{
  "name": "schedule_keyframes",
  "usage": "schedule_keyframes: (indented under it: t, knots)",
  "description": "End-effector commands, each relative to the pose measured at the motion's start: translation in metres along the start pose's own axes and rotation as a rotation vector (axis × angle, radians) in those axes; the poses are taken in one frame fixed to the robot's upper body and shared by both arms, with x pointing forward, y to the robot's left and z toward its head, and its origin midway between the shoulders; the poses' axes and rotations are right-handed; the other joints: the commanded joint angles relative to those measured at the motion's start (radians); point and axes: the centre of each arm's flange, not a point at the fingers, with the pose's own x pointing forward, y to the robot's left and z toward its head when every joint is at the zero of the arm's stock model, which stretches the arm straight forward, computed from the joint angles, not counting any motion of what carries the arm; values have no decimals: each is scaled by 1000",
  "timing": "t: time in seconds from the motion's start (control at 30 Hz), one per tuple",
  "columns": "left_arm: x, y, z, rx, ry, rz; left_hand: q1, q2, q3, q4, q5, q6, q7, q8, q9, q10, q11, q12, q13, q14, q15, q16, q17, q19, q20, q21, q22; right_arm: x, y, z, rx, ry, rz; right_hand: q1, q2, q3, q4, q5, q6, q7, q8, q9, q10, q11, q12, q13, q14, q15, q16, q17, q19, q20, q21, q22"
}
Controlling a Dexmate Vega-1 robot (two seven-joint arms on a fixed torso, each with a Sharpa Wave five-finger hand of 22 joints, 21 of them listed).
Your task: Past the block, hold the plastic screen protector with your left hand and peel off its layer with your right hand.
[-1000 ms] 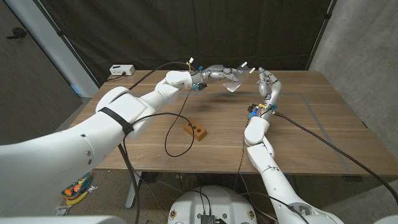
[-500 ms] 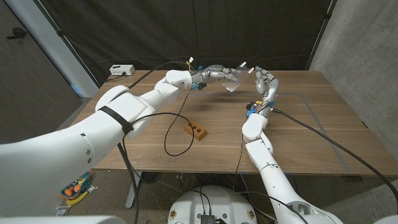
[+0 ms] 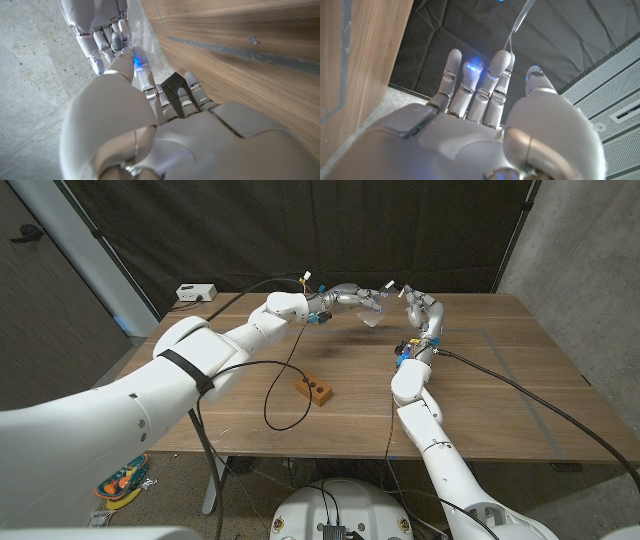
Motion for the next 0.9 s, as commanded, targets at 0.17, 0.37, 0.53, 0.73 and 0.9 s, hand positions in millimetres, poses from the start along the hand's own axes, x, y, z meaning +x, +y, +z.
schedule_keyframes:
  t: [0.17,0.37,0.53,0.73,0.9]
  knots:
    - [2,-1,0,-1,6,3,-2,0,9,3,3,7,-11,4,6,1,0,4,2,-1,-51,-2,5,-8,-7,8,3,0,-1,2,-29,-1,54,96,-2,31,-45,22,19,-14,-5,0,7,-15,11,0,9,-90,20,2,7,-33,6,2]
    - [1,-3,2,4,-11,-13,-2,0,9,3,3,7,-9,5,7,1,-1,4,2,0,-51,-2,5,-8,-7,8,3,-7,4,5,-104,-41,-90,166,-26,42,-42,32,100,-29,12,1,42,-34,58,41,34,-90,39,2,49,-48,12,3]
    - [-2,-4,2,7,-31,-26,-3,0,9,3,3,7,-12,4,7,0,-1,4,2,-2,-51,-2,5,-8,-7,8,3,-9,7,6,-126,-48,-157,184,-42,38,-34,41,146,-37,22,6,59,-36,110,111,54,-89,49,2,66,-53,10,3]
    - [-6,-7,5,16,-64,-48,-2,0,10,2,3,6,-9,4,6,1,0,4,2,-2,-51,-2,5,-8,-7,8,3,-6,11,4,-160,-33,-201,208,-48,43,-37,46,158,-35,25,14,59,-38,131,145,64,-89,56,3,79,-53,10,1]
    - [-9,-7,5,23,-81,-56,-2,-1,10,2,3,6,-9,4,6,1,-1,4,2,0,-50,-1,5,-9,-7,8,3,-3,12,1,-175,-25,-204,241,-45,55,-39,46,154,-36,18,14,52,-38,133,157,70,-89,63,4,83,-55,10,1]
